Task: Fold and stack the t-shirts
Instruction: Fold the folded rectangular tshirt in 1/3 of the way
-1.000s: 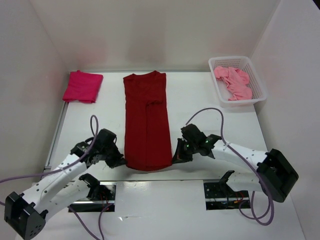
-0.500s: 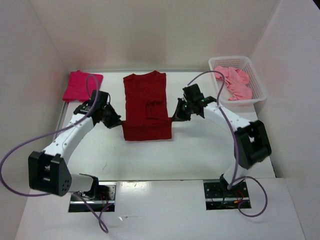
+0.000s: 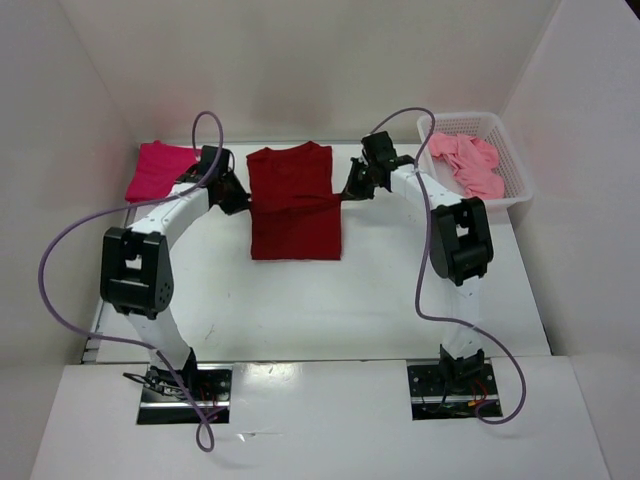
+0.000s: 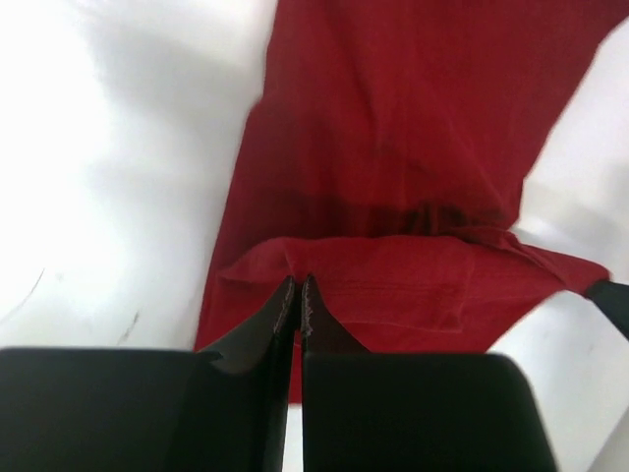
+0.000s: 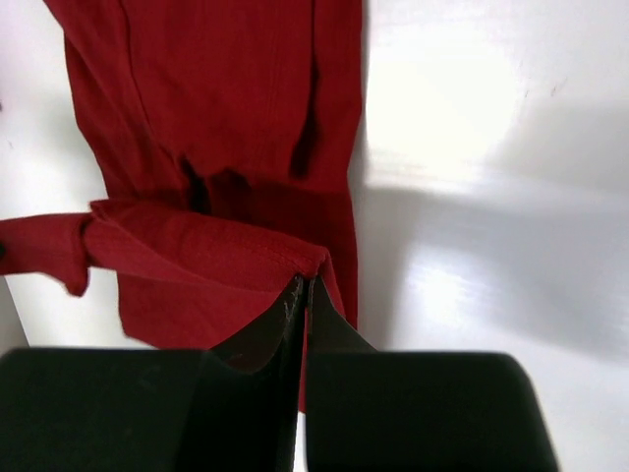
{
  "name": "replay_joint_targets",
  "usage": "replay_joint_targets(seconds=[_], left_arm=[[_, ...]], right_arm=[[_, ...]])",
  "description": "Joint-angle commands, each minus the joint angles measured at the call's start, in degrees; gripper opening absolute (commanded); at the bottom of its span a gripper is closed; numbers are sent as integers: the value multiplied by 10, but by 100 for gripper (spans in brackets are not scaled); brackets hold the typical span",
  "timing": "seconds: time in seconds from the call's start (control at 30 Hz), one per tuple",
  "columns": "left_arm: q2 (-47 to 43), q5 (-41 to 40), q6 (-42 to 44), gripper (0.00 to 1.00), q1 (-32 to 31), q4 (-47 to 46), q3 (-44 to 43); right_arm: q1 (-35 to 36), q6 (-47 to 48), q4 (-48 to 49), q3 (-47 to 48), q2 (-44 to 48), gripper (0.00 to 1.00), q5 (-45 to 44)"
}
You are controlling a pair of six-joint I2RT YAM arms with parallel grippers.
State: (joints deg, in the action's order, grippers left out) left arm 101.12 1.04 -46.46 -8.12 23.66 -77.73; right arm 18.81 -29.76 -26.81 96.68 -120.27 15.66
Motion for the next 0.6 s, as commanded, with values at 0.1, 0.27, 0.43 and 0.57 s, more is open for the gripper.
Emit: replay_joint_targets(seconds=[0.1, 0.27, 0.43, 0.57], left_arm=[[68, -37, 27, 10, 5, -32, -41], [100, -55, 27, 24, 5, -37, -54], [74, -49, 16, 51, 23, -53, -54], [22, -19, 11, 70, 31, -65, -62]], right_arm=[[-6, 23, -12, 76, -67, 0, 2], [-6, 23, -24, 126, -104, 0, 2], [-1, 29, -50, 179, -123, 23, -5], [-1, 35, -63, 192, -88, 36, -32]])
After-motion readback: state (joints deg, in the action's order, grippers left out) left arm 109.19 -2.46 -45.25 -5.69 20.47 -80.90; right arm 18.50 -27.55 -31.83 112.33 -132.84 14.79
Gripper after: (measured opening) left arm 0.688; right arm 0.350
